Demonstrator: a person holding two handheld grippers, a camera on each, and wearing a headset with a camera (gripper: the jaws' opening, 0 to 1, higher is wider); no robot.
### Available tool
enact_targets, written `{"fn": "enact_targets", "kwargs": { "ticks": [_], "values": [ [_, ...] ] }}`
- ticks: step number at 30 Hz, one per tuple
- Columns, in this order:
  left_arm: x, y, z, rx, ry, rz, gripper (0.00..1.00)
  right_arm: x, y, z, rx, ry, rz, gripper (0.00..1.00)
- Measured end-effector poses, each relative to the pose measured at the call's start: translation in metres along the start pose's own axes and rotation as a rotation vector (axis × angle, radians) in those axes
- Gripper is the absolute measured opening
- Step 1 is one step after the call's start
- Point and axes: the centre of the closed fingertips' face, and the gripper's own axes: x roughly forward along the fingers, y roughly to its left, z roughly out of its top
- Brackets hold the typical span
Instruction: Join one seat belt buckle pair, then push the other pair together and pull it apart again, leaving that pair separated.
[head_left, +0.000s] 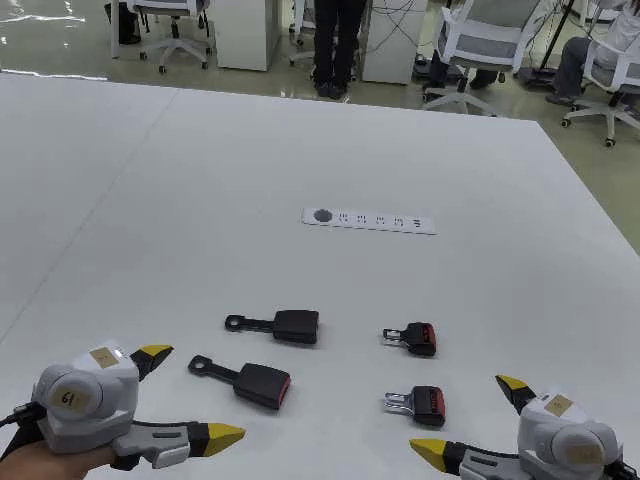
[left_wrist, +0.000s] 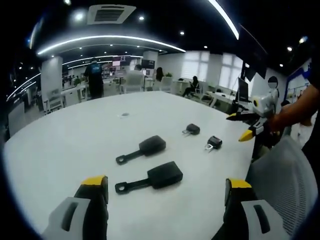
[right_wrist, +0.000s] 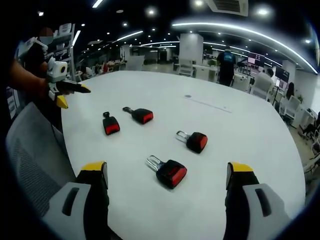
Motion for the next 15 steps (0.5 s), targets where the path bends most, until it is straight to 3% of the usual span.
{"fn": "enact_targets", "kwargs": {
  "ticks": [15],
  "values": [
    [0.0014, 0.0003, -0.0008, -0.003, 0.005, -0.001, 0.99, 0.0001, 0.0027, 0.0017, 0.003, 0.006, 0.005, 0.99]
  ]
}}
